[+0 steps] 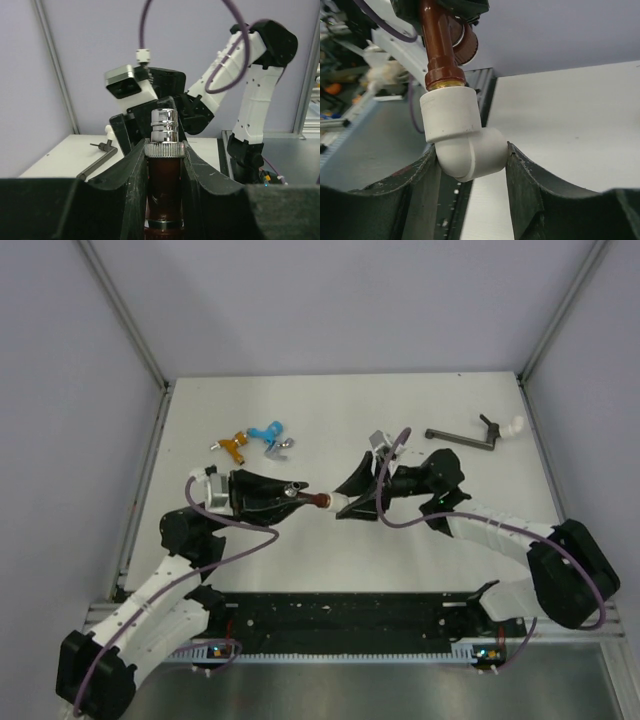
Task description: Install the water faucets
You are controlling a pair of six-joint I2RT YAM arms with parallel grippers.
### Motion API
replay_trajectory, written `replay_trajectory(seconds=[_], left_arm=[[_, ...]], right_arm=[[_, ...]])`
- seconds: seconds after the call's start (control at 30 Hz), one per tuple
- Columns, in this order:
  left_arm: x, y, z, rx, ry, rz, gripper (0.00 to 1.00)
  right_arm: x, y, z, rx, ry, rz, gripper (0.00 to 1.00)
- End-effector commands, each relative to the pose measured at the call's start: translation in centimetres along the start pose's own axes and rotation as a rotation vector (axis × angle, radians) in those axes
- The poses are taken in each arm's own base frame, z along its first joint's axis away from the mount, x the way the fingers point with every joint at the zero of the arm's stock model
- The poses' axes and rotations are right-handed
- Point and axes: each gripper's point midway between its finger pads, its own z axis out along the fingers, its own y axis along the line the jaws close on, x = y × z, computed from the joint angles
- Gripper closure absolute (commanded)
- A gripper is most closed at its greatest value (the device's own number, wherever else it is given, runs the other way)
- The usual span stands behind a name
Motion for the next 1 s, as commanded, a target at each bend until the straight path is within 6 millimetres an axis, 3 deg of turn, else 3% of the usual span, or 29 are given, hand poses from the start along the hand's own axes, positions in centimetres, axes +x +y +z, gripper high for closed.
replay_trajectory(seconds=[0.0, 0.07, 0.13, 0.23, 0.3, 0.4, 0.53, 0.73, 0.97], left_arm=[[0.6, -2.7, -0.5, 0.144, 0.022, 0.121, 1.0], [0.5, -2.4, -0.5, 0.122, 0.014, 0.109, 1.0], [0.3, -1.3, -0.4, 0.051, -0.01, 0.08, 1.0], [0.1, 1.2, -0.5, -0.099, -0.055, 0.007, 1.0], [0.3, 2.7, -0.7, -0.187, -0.077, -0.044, 1.0], [0.4, 3.9, -0.8, -0.254, -0.097, -0.093, 1.0], [0.5, 6.3, -1.4, -0.403, -0.168, -0.25, 1.0], [1.5, 9.3, -2.4, -0.583, -0.25, -0.488, 1.0], [2.6, 10.6, -2.8, -0.671, -0.24, -0.595, 1.0]], right_arm=[[-4.2, 2.6, -0.3, -0.144, -0.051, 0.279, 0.84], [-4.8, 2.4, -0.8, -0.143, -0.087, 0.272, 0.57], [-5.3, 1.9, -1.4, -0.118, -0.117, 0.232, 0.36], [-5.6, 0.9, -1.9, -0.055, -0.146, 0.126, 0.13], [-5.5, -0.4, -2.0, 0.028, -0.141, 0.063, 0.04], [-5.0, -3.3, -3.0, 0.234, -0.113, -0.051, 0.01], [-4.8, -4.9, -4.9, 0.417, -0.095, -0.258, 0.01], [-3.8, -4.4, -4.8, 0.51, -0.065, -0.586, 0.01], [-3.2, -4.6, -3.8, 0.56, -0.002, -0.714, 0.01]])
